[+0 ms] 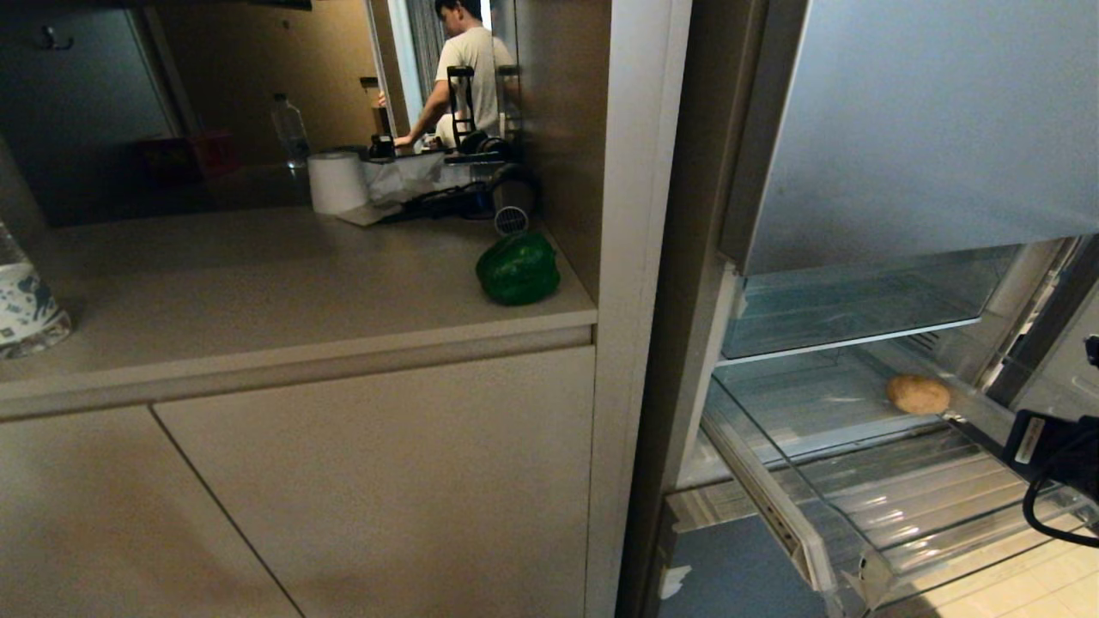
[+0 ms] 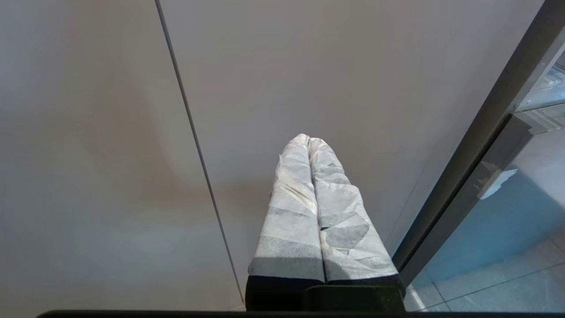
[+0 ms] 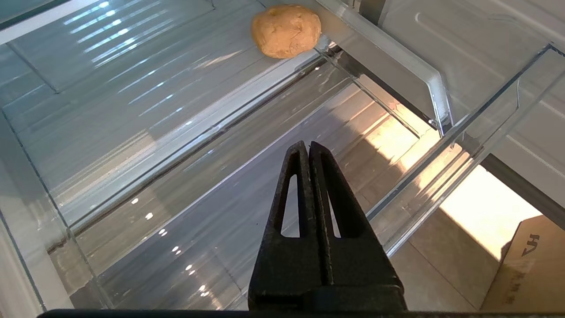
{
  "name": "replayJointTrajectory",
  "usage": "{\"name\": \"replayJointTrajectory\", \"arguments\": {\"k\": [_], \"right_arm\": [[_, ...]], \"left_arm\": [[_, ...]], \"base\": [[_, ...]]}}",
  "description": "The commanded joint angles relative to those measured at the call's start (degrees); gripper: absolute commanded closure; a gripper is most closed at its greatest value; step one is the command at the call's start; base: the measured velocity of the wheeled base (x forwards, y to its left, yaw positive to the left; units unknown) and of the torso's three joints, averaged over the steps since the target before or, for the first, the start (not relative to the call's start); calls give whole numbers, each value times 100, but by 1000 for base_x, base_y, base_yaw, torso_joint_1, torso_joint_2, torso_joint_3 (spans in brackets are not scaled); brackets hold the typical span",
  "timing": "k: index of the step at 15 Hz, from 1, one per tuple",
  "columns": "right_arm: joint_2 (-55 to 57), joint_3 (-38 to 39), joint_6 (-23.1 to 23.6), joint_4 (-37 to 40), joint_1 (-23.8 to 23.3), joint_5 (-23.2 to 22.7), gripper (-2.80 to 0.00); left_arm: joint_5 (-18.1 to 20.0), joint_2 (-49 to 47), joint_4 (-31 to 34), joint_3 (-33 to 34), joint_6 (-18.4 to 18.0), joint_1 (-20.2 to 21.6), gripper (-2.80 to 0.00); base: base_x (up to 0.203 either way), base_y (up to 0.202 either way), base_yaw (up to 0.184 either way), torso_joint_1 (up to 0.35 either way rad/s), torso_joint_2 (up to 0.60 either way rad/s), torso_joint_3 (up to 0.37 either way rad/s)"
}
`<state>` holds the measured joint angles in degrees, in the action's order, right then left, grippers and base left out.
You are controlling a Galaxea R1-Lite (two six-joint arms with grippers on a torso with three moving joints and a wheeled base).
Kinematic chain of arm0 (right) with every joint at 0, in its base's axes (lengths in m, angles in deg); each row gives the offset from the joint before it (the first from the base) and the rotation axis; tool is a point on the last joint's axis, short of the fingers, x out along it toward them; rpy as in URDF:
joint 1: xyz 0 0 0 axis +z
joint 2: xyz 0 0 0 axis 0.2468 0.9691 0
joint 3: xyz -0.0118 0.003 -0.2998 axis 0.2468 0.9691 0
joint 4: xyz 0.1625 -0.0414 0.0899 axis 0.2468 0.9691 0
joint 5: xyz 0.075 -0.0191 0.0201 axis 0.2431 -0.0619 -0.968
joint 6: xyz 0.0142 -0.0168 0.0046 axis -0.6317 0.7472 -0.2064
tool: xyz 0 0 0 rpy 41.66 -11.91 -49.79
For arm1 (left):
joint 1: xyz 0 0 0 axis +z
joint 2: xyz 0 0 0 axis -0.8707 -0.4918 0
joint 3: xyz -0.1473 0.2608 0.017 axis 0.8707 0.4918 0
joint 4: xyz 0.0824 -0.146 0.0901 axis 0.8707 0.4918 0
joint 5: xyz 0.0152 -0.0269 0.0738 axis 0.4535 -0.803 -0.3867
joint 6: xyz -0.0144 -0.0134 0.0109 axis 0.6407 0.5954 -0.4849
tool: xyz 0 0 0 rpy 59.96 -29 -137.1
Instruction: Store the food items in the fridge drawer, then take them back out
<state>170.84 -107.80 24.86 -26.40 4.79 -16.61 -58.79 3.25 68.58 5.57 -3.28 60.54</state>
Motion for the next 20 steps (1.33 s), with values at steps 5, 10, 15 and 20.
{"name": "replayJointTrajectory", "arguments": {"k": [5, 10, 15, 20], "right_arm": [[-12, -123, 59, -20, -35, 26, 0], [-30, -158, 87, -20, -35, 26, 0], [11, -538, 310, 128, -105, 26, 0], [99, -1444, 566, 1428, -112, 26, 0]], "left_arm": [[-2, 0, 3, 1, 2, 0, 0], [-2, 0, 3, 1, 2, 0, 0], [-2, 0, 3, 1, 2, 0, 0], [-2, 0, 3, 1, 2, 0, 0]], "base": [[0, 0, 0, 0, 0, 0], [0, 0, 0, 0, 0, 0], [0, 0, 0, 0, 0, 0], [0, 0, 0, 0, 0, 0]]}}
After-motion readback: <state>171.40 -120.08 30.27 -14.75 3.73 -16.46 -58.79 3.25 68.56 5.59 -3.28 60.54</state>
